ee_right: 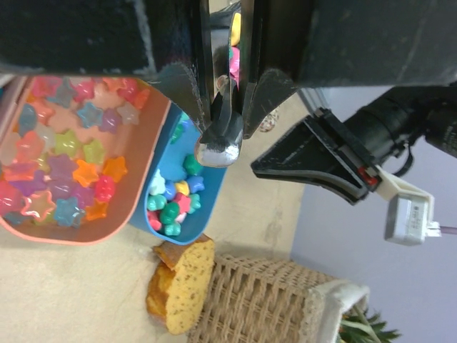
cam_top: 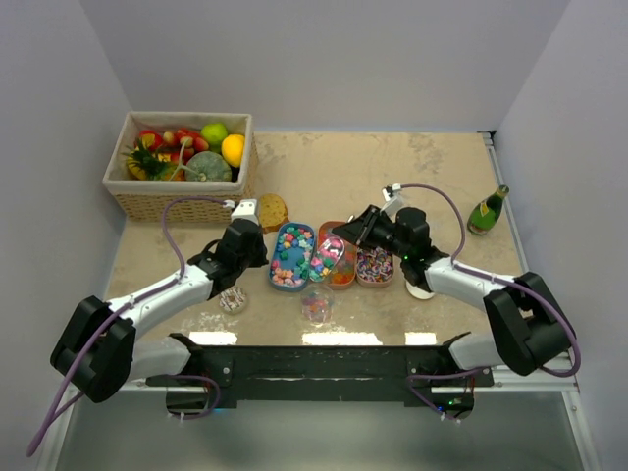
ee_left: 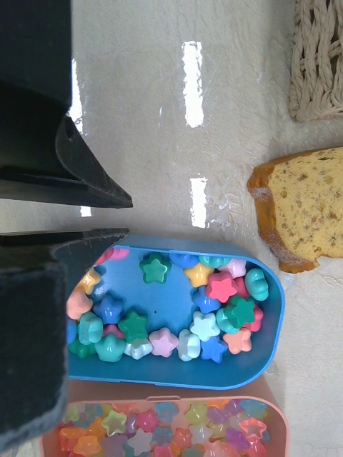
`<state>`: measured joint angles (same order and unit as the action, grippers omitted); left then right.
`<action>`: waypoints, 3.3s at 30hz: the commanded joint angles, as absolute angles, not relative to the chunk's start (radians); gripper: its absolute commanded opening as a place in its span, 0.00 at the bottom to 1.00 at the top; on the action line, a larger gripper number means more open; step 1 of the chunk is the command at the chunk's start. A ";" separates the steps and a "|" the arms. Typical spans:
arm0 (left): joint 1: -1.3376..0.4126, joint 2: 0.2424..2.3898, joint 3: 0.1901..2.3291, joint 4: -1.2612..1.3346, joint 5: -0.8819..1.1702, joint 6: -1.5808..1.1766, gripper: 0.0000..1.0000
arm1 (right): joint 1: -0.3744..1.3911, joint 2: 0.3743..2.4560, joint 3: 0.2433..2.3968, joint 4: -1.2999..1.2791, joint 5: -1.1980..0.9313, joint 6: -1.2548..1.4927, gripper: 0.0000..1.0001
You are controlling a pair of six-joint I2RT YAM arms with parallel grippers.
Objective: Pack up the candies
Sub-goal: Place the fake candies in the packing bottle, then scoop the fake candies from the storage box.
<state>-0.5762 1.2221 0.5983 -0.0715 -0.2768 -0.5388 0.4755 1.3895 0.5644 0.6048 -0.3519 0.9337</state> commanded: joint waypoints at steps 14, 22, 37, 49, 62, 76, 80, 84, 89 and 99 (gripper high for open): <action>-0.571 1.203 0.637 -0.054 -0.298 -0.531 0.22 | 0.471 1.315 0.652 0.400 -0.380 0.664 0.00; -0.571 1.212 0.641 -0.055 -0.301 -0.528 0.22 | 0.469 1.318 0.678 0.370 -0.434 0.614 0.00; -0.571 1.212 0.640 -0.054 -0.292 -0.526 0.22 | 0.471 1.278 0.735 0.299 -0.410 0.545 0.00; -0.572 1.250 0.634 -0.015 -0.186 -0.502 0.23 | 0.497 1.448 0.911 0.475 -0.422 0.606 0.00; -0.572 1.305 0.626 0.035 -0.149 -0.505 0.22 | 0.566 1.772 1.161 0.451 -0.347 0.508 0.00; -0.571 1.350 0.644 0.011 -0.192 -0.488 0.10 | 0.580 1.876 1.141 0.428 -0.354 0.515 0.00; -0.571 1.364 0.650 0.009 -0.189 -0.502 0.03 | 0.594 1.885 1.123 0.439 -0.374 0.514 0.00; -0.571 1.377 0.660 0.003 -0.189 -0.514 0.00 | 0.614 1.894 1.109 0.442 -0.387 0.503 0.00; -0.572 1.381 0.661 0.002 -0.195 -0.522 0.00 | 0.630 1.901 1.089 0.439 -0.403 0.486 0.00; -0.572 1.374 0.660 0.002 -0.198 -0.534 0.00 | 0.664 1.925 1.031 0.471 -0.423 0.520 0.00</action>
<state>-0.5762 1.3689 0.6312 -0.0174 -0.1711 -0.5137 0.6430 1.8935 1.0725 0.4583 -0.3878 0.5228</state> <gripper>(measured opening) 0.060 0.168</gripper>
